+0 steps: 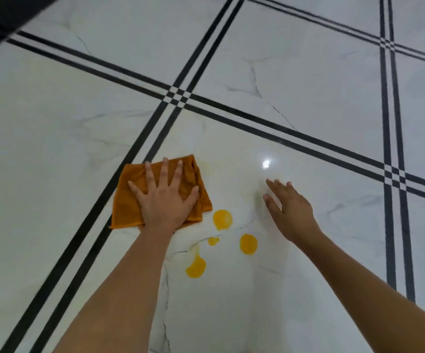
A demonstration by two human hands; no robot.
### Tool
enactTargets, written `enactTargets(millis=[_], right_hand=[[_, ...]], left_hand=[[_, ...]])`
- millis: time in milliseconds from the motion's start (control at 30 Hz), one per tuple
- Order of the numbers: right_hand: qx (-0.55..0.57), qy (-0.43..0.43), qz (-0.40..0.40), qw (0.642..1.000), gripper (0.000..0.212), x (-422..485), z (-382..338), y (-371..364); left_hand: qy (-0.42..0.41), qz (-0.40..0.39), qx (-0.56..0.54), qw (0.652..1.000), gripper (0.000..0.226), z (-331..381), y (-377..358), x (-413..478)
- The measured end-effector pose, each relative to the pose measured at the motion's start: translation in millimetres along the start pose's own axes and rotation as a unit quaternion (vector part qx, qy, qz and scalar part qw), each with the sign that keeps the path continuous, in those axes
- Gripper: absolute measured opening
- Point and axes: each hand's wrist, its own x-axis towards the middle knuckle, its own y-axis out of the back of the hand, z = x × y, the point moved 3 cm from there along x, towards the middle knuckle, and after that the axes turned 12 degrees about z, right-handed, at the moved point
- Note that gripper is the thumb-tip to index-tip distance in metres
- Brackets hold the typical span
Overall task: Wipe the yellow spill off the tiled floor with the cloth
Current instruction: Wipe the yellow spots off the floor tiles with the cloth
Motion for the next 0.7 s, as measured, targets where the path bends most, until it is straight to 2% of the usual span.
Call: enactTargets(millis=[67, 133, 200, 267, 300, 400, 433, 467, 500, 567, 600, 667, 700], right_hand=[[0.002, 0.007, 0.004, 1.000, 0.048, -5, 8, -1], [0.011, 0.011, 0.019, 1.000, 0.047, -10, 13, 1], [0.010, 0.011, 0.029, 0.999, 0.048, -16, 17, 1], [0.006, 0.002, 0.039, 0.999, 0.048, -19, 27, 1], [0.003, -0.013, 0.043, 0.999, 0.048, -23, 36, 3], [-0.011, -0.071, 0.049, 0.996, 0.049, -33, 65, 12], [-0.019, -0.088, 0.044, 0.995, 0.050, -38, 75, 15], [-0.026, -0.101, 0.040, 0.994, 0.050, -42, 85, 18], [-0.029, -0.109, 0.037, 0.993, 0.051, -46, 92, 19], [-0.026, -0.119, 0.036, 0.992, 0.052, -53, 100, 17], [-0.023, -0.126, 0.037, 0.991, 0.052, -55, 103, 16], [-0.020, -0.146, 0.039, 0.988, 0.052, -60, 114, 16], [-0.020, -0.158, 0.038, 0.987, 0.052, -63, 120, 17]], left_hand=[[0.003, 0.019, -0.008, 1.000, 0.071, 23, -1, -21], [-0.081, 0.020, -0.045, 0.996, 0.071, 52, -2, -68], [-0.180, -0.013, -0.035, 0.983, 0.071, 70, -3, -107], [-0.226, -0.003, -0.021, 0.974, 0.072, 70, -7, -89], [-0.220, 0.005, -0.007, 0.976, 0.072, 68, -10, -71], [-0.067, 0.008, 0.007, 0.998, 0.072, 61, -12, -39], [-0.058, 0.013, 0.001, 0.998, 0.072, 72, -11, -52], [-0.094, 0.000, -0.029, 0.995, 0.071, 89, -8, -73], [-0.170, -0.040, -0.059, 0.983, 0.071, 110, -7, -103], [-0.329, -0.082, -0.072, 0.938, 0.069, 134, -7, -149], [-0.384, -0.074, -0.071, 0.918, 0.068, 141, -10, -143], [-0.398, -0.026, -0.049, 0.916, 0.067, 157, -21, -94], [-0.342, -0.029, -0.031, 0.939, 0.067, 163, -23, -66]])
